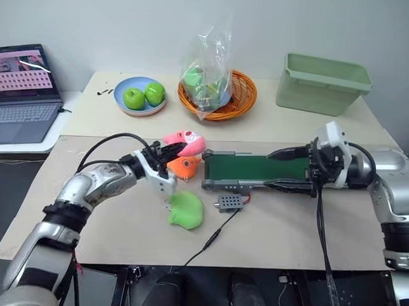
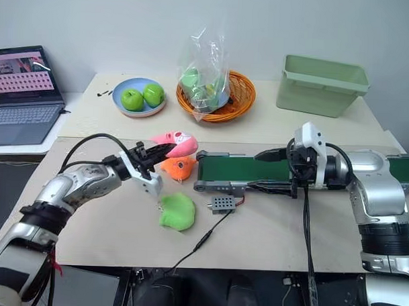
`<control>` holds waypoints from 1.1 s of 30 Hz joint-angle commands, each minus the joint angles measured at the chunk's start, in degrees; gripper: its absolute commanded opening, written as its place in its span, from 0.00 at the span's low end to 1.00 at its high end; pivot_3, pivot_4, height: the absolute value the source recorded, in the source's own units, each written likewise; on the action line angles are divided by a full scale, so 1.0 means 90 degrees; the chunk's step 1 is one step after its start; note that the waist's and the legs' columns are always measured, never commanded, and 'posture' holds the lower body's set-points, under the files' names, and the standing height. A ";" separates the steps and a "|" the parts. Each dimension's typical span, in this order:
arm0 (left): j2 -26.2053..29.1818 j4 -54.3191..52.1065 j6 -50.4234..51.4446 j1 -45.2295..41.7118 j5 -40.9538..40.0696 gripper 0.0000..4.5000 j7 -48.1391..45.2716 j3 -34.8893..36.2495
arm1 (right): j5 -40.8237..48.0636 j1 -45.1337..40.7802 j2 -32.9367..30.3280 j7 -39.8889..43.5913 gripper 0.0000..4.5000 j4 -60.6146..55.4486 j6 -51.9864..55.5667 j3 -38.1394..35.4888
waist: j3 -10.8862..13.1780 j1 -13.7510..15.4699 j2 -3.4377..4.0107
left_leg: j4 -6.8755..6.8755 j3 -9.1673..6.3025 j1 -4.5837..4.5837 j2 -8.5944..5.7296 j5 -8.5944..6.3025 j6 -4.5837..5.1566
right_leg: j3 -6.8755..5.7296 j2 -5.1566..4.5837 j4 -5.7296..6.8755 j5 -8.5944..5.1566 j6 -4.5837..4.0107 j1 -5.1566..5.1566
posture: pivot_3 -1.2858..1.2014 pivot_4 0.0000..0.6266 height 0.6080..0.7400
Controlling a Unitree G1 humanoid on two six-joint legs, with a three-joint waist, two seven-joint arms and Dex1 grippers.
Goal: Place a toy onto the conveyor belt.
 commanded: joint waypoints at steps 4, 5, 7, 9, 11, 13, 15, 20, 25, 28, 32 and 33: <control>-0.0353 0.0875 -0.0322 -0.0946 0.0391 0.07 0.0578 -0.0627 | 0.0270 0.0215 -0.0196 -0.0235 1.00 -0.0519 0.0128 -0.0371 | 0.0000 -0.0005 -0.0002 | 0.0004 0.0003 -0.0004 0.0000 -0.0001 0.0002 | 0.0000 0.0000 -0.0002 0.0001 0.0004 -0.0001 | 0.52 0.24 1.00; -0.0434 0.0971 -0.0359 -0.1030 0.0434 0.07 0.0632 -0.0728 | 0.0292 0.0280 -0.0217 -0.0275 1.00 -0.0570 0.0139 -0.0409 | 0.0000 -0.0005 -0.0002 | 0.0004 0.0004 -0.0004 -0.0001 -0.0001 0.0003 | 0.0001 0.0000 -0.0001 0.0001 0.0004 -0.0001 | 0.52 0.24 1.00; -0.0593 0.1124 -0.0425 -0.1139 0.0531 0.07 0.0733 -0.0925 | 0.0329 0.0414 -0.0247 -0.0357 1.00 -0.0669 0.0171 -0.0487 | 0.0000 0.0003 -0.0002 | 0.0005 0.0005 -0.0004 -0.0001 -0.0001 0.0003 | 0.0002 0.0000 0.0000 0.0001 0.0005 -0.0001 | 0.52 0.24 1.00; -0.0705 0.1205 -0.0461 -0.1167 0.0542 0.07 0.0801 -0.1048 | 0.0366 0.0507 -0.0260 -0.0433 1.00 -0.0769 0.0232 -0.0552 | 0.0000 0.0014 -0.0002 | 0.0006 0.0005 -0.0004 -0.0001 -0.0001 0.0003 | 0.0002 0.0000 0.0000 0.0001 0.0006 0.0000 | 0.52 0.24 1.00; -0.0766 0.1227 -0.0493 -0.1151 0.0565 0.07 0.0848 -0.1169 | 0.0383 0.0568 -0.0295 -0.0475 1.00 -0.0845 0.0256 -0.0579 | 0.0001 0.0001 -0.0003 | 0.0007 0.0006 -0.0004 -0.0001 -0.0001 0.0003 | 0.0003 0.0000 0.0000 0.0002 0.0006 0.0000 | 0.52 0.24 1.00; -0.0793 0.1228 -0.0553 -0.1107 0.0577 0.07 0.0880 -0.1274 | 0.0413 0.0611 -0.0336 -0.0497 1.00 -0.0884 0.0256 -0.0604 | 0.0001 -0.0007 -0.0003 | 0.0007 0.0007 -0.0004 0.0000 -0.0001 0.0003 | 0.0003 0.0000 0.0001 0.0002 0.0006 -0.0001 | 0.52 0.24 1.00; -0.0840 0.1228 -0.0553 -0.1030 0.0621 0.07 0.0906 -0.1393 | 0.0437 0.0630 -0.0391 -0.0511 1.00 -0.0904 0.0270 -0.0641 | 0.0001 -0.0004 -0.0003 | 0.0007 0.0007 -0.0004 0.0000 -0.0001 0.0003 | 0.0003 0.0000 0.0002 0.0002 0.0006 -0.0001 | 0.52 0.24 1.00; -0.0894 0.1421 -0.0392 -0.1020 0.0682 0.07 0.0995 -0.1528 | 0.0504 0.0658 -0.0471 -0.0548 1.00 -0.0953 0.0301 -0.0672 | 0.0001 0.0005 -0.0004 | 0.0009 0.0008 -0.0004 0.0000 -0.0002 0.0004 | 0.0004 0.0000 0.0002 0.0002 0.0007 0.0000 | 0.52 0.24 1.00; -0.0974 0.1711 -0.0356 -0.1049 0.0575 0.21 0.0742 -0.1638 | 0.0481 0.0578 -0.0476 -0.0554 1.00 -0.0907 0.0304 -0.0605 | 0.0001 0.0000 -0.0005 | 0.0010 0.0012 -0.0002 0.0000 -0.0002 0.0004 | 0.0005 0.0000 0.0003 0.0002 0.0008 0.0001 | 0.52 0.24 1.00; -0.1014 0.1765 -0.0415 -0.1014 0.0427 0.41 0.0570 -0.1644 | 0.0483 0.0536 -0.0487 -0.0537 1.00 -0.0892 0.0317 -0.0589 | 0.0001 0.0002 -0.0004 | 0.0011 0.0012 -0.0003 -0.0001 -0.0002 0.0004 | 0.0006 0.0000 0.0004 0.0003 0.0008 0.0001 | 0.52 0.24 1.00; -0.1043 0.1761 -0.0427 -0.0993 0.0245 0.71 0.0407 -0.1628 | 0.0448 0.0506 -0.0497 -0.0493 1.00 -0.0865 0.0287 -0.0544 | 0.0000 0.0004 -0.0005 | 0.0012 0.0012 -0.0002 0.0000 -0.0002 0.0005 | 0.0006 0.0000 0.0004 0.0003 0.0008 0.0002 | 0.52 0.24 1.00; -0.1041 0.1752 -0.0418 -0.0980 0.0174 0.72 0.0353 -0.1608 | 0.0443 0.0494 -0.0496 -0.0486 1.00 -0.0854 0.0285 -0.0536 | -0.0001 0.0002 -0.0006 | 0.0012 0.0012 -0.0001 0.0000 -0.0002 0.0005 | 0.0007 0.0000 0.0004 0.0003 0.0008 0.0002 | 0.52 0.24 1.00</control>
